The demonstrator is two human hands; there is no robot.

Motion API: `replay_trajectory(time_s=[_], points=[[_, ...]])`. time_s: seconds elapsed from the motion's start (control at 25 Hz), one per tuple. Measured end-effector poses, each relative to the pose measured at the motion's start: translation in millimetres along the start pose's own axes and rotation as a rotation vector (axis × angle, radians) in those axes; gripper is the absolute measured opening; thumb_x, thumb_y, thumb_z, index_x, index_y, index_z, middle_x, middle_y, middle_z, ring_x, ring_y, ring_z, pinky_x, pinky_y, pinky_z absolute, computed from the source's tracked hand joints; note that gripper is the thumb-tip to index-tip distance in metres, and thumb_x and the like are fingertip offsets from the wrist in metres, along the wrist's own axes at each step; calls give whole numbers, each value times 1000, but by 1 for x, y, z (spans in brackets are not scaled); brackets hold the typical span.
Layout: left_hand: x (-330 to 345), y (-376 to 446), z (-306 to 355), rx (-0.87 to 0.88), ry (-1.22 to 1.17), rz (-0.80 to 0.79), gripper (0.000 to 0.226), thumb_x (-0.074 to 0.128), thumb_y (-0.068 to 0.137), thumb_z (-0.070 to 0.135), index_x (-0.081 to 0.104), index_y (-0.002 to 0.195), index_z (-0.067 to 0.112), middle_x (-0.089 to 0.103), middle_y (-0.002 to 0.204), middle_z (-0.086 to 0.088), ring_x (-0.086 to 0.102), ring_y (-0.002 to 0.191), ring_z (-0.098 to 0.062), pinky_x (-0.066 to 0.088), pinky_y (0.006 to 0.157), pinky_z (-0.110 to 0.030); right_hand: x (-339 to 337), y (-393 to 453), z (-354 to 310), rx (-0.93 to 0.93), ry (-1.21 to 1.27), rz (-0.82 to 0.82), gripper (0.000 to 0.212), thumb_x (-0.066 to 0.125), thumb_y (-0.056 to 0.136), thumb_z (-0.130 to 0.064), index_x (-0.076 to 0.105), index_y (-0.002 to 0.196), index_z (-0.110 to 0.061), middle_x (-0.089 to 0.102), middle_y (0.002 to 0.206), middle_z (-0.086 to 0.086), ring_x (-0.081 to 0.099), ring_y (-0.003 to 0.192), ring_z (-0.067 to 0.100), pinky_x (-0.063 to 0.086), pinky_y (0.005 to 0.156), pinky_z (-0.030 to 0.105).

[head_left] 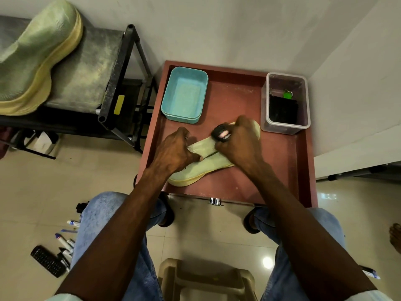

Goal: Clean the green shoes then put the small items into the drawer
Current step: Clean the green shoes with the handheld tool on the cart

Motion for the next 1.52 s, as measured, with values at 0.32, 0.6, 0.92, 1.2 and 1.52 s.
replay_trajectory(time_s=[0.32,0.6,0.92,1.2,1.52], points=[[3,0,-1,-36,6,28,86,90,60,31,35,124,18,62,99,-4,65,69,-23,59,59,-40,-1,1,-11,-11,119,-43,46,82,65,-33,68,102,-10,65,99,5,60,88,21,51,71,33],[7,1,-4,-16,8,52,93,89,60,33,29,129,17,65,106,-8,65,86,-29,56,71,-40,1,-1,-18,-46,171,-46,40,80,68,-32,73,101,-10,67,95,7,57,84,19,46,70,30],[8,2,-6,-4,-14,47,96,89,62,33,25,132,17,65,103,-7,66,80,-26,58,70,-43,-4,-5,-20,-52,274,-154,46,84,67,-26,73,110,-13,68,99,1,62,88,16,51,77,29],[8,2,-5,15,5,65,97,89,61,34,25,132,16,66,104,-9,67,83,-28,57,72,-40,-3,-2,-21,-46,322,-171,46,83,71,-21,71,115,-14,64,94,-8,61,89,13,48,74,17],[7,2,-6,-2,7,74,99,90,60,36,26,132,16,65,103,-7,66,83,-27,57,72,-41,1,6,-20,3,175,51,47,81,71,-25,71,115,-12,65,102,2,60,94,20,46,77,24]])
Point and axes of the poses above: each hand's wrist, its own y-axis towards the middle knuckle, its own x-axis out of the palm, z = x × y, the point moved 1 cm from there along y, towards the middle knuckle
